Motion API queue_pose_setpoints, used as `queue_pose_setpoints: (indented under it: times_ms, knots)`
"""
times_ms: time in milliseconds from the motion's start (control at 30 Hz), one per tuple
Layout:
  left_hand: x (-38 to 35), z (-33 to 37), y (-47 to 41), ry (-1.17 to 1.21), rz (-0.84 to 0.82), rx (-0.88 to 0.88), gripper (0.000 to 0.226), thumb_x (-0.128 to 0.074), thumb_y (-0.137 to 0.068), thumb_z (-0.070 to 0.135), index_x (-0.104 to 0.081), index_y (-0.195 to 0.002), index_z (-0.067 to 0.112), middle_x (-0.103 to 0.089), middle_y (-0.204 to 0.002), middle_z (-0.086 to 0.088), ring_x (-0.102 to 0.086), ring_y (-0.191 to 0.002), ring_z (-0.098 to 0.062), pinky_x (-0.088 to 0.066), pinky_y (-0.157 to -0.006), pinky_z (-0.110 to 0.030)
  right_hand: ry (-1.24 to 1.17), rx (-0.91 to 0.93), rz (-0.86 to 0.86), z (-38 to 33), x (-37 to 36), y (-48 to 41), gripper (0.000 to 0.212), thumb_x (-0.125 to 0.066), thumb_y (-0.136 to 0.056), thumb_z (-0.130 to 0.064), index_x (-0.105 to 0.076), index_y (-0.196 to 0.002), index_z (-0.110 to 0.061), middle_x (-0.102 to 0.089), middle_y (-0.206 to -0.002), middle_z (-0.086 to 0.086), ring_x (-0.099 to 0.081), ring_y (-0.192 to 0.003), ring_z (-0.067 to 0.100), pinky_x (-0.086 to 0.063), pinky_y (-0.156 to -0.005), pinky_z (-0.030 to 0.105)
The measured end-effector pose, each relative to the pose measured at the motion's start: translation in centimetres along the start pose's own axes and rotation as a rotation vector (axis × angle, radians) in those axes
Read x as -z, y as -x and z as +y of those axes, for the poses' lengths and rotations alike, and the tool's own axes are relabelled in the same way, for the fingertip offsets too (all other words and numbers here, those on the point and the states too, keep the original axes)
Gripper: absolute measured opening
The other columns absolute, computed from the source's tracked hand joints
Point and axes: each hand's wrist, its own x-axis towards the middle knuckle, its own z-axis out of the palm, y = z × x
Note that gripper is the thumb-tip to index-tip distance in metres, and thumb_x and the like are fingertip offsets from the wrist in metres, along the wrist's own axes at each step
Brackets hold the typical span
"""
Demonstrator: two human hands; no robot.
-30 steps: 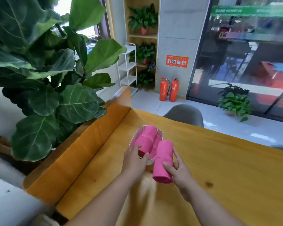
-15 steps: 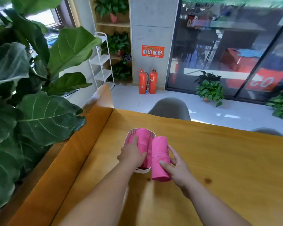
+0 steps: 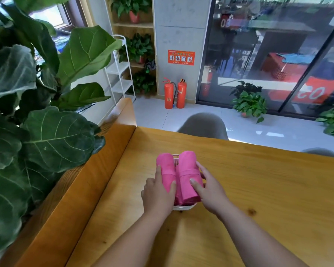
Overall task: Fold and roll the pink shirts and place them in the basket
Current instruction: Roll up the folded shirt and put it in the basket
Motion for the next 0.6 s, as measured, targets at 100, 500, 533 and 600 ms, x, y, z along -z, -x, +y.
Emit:
queue_pose_setpoints:
  times_ms: [100,500,533,600]
  knots:
    - [-0.1,0.5,-0.6,-0.158,-0.023,-0.080,0.090,-0.050,-0.096,0.071,-0.010,-0.167,0.033,-0.038,-0.125,-0.004,-0.058,-0.103,-0.025,-0.051,-0.094,-0.039,0.343,0.013,0.004,-0.6,-2.1,-1.0,0.064,-0.052,-0.108,-0.042,-0.025,-0.165,-0.041,-0.053,-0.150,0.002,-0.057,-0.129,0.025,-0.048,-0.101,0.038]
    - [-1.0,-0.8,-0.2,-0.077,-0.132,-0.165,0.087,-0.046,-0.103,0.061,0.006,-0.168,0.034,-0.030,-0.146,-0.003,-0.044,-0.120,-0.025,-0.051,-0.092,-0.035,0.490,-0.050,0.050,0.6,-3.6,0.7,0.066,-0.040,-0.108,-0.055,-0.018,-0.168,-0.039,-0.044,-0.126,0.000,-0.050,-0.111,0.022,-0.048,-0.093,0.037]
    - [-0.7,-1.0,0.0,-0.070,-0.147,-0.186,0.088,-0.047,-0.103,0.061,0.006,-0.168,0.035,-0.031,-0.145,-0.002,-0.045,-0.119,-0.024,-0.052,-0.092,-0.035,0.487,-0.053,0.048,0.7,-3.5,1.3,0.067,-0.041,-0.108,-0.056,-0.018,-0.168,-0.038,-0.043,-0.126,0.000,-0.052,-0.111,0.022,-0.049,-0.091,0.036]
    - [-0.1,-1.5,0.9,-0.066,-0.192,-0.237,0.089,-0.047,-0.102,0.063,0.007,-0.168,0.037,-0.030,-0.143,0.000,-0.044,-0.119,-0.023,-0.051,-0.096,-0.035,0.485,-0.045,0.035,1.1,-3.0,3.1,0.072,-0.043,-0.106,-0.059,-0.015,-0.168,-0.037,-0.041,-0.125,-0.003,-0.054,-0.112,0.020,-0.050,-0.090,0.035]
